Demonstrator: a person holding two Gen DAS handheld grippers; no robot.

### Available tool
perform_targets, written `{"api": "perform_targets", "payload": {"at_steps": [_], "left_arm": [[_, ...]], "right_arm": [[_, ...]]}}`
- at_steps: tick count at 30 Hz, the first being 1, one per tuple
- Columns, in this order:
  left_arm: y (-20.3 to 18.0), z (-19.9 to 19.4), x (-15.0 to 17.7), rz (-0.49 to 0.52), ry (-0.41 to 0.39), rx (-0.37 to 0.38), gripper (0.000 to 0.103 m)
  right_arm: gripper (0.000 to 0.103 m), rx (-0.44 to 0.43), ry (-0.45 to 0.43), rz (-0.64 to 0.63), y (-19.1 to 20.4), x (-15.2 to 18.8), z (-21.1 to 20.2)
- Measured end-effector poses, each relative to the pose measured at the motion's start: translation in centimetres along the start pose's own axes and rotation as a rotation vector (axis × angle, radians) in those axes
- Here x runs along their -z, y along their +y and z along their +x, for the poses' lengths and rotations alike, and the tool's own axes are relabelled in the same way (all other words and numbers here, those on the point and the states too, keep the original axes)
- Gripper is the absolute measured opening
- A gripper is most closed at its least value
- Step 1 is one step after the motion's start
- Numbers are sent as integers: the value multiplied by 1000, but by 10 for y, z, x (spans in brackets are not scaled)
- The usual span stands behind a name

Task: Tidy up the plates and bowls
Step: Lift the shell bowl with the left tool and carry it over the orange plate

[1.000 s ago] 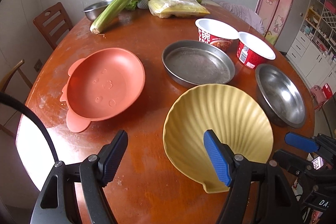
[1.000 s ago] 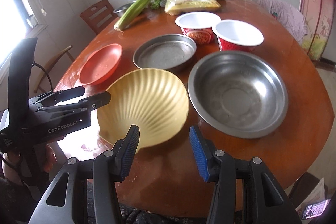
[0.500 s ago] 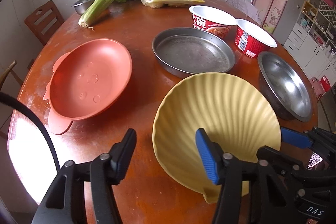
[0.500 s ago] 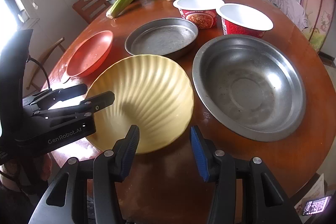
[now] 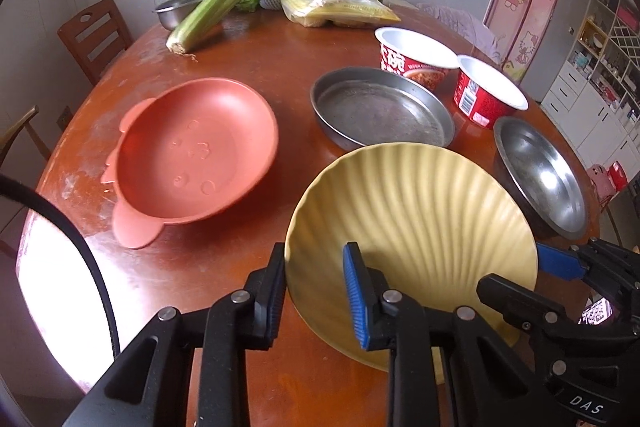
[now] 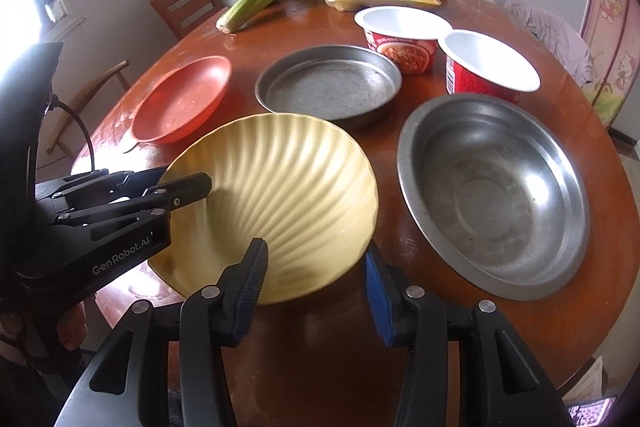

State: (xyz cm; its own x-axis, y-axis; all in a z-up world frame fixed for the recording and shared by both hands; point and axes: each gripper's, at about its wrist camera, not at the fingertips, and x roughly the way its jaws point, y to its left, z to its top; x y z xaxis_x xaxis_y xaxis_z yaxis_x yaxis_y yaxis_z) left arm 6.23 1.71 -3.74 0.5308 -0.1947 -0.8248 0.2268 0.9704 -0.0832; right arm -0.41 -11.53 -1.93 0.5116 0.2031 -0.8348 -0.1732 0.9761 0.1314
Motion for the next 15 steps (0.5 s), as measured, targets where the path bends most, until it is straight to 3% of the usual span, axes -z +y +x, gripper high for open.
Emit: {"api": "perform_targets", "payload": {"at_steps": [8, 15], "left_arm": [[36, -32, -10, -50, -81, -50, 29], [82, -34, -27, -82, -95, -111, 29]], "right_arm": [[49, -27, -27, -91, 42, -20, -2], [50, -51, -54, -174, 91, -45, 12]]}}
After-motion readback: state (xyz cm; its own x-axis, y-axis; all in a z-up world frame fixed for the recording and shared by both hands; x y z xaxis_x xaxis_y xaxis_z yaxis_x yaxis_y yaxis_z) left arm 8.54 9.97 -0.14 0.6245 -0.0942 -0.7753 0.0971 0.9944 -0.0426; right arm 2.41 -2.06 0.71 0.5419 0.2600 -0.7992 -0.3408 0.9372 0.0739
